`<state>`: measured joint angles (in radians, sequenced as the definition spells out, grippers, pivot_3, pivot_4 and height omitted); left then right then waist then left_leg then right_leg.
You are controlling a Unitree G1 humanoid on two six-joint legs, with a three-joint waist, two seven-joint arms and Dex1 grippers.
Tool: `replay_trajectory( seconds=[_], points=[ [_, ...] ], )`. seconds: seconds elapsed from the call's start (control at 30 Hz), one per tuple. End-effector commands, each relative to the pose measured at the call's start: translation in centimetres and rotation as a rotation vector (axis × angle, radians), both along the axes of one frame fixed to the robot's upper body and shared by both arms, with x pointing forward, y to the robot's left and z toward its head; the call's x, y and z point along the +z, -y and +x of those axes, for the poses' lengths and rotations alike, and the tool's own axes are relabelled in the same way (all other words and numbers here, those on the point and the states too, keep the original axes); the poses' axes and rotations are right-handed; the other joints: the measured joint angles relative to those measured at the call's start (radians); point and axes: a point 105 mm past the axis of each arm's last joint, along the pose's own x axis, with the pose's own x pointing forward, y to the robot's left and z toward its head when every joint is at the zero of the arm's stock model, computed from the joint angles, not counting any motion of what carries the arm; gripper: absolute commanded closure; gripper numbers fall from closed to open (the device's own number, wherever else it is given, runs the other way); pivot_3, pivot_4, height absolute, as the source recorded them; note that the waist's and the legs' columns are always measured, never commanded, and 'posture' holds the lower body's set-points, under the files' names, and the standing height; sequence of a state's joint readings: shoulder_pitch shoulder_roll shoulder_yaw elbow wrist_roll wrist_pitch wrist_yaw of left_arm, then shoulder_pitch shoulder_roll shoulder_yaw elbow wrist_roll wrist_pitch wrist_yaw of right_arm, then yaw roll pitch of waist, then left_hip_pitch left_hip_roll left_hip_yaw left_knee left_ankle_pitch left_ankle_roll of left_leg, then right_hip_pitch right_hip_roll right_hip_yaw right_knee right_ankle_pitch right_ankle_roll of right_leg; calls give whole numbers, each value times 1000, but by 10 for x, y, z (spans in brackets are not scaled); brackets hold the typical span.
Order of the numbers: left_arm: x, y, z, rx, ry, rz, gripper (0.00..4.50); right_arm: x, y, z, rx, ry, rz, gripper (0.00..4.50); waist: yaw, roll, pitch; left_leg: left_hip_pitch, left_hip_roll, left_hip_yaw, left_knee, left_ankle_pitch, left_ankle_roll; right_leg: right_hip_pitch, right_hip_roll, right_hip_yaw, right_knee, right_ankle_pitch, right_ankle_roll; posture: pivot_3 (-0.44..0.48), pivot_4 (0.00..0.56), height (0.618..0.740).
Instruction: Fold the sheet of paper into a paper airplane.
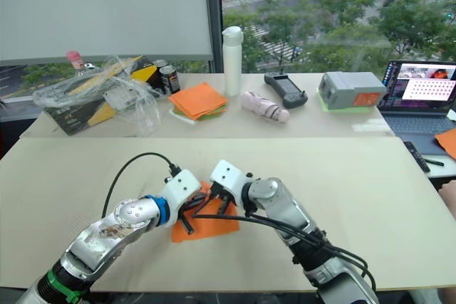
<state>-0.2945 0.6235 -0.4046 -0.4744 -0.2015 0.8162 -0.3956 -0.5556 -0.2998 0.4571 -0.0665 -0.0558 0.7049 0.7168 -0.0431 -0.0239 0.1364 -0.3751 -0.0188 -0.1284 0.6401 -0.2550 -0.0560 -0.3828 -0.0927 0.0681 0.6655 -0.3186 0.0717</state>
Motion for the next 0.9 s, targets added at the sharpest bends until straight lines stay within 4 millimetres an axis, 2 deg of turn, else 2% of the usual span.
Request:
replay_trajectory(
  seconds=[0.03, 0.27, 0.47, 0.9],
  points=[
    [-5, 4, -5, -53, 28, 40, 4469, -20, 11, 1, -64, -75, -37, 4499, 0, 0, 0, 0, 0, 0, 0, 0, 0, 0, 0, 0, 0, 0, 0, 0, 150, 740],
    [-13, -1, 1, -54, 71, 106, 4469, -13, 8, 2, -69, -74, 19, 4499, 2, 0, 0, 0, 0, 0, 0, 0, 0, 0, 0, 0, 0, 0, 0, 0, 150, 740],
    [-13, 2, 1, -60, 63, 82, 4469, -4, -1, 3, -67, -108, 128, 4499, 3, 0, 0, 0, 0, 0, 0, 0, 0, 1, 0, 0, 1, 0, 0, 0, 150, 740],
    [-15, -1, -10, -81, 42, 40, 4469, -5, -11, 2, -60, -179, 260, 4499, -3, 1, 0, 0, 0, 0, 1, 0, 0, 0, 0, 0, 1, 0, 0, 0, 150, 740]
  ],
)
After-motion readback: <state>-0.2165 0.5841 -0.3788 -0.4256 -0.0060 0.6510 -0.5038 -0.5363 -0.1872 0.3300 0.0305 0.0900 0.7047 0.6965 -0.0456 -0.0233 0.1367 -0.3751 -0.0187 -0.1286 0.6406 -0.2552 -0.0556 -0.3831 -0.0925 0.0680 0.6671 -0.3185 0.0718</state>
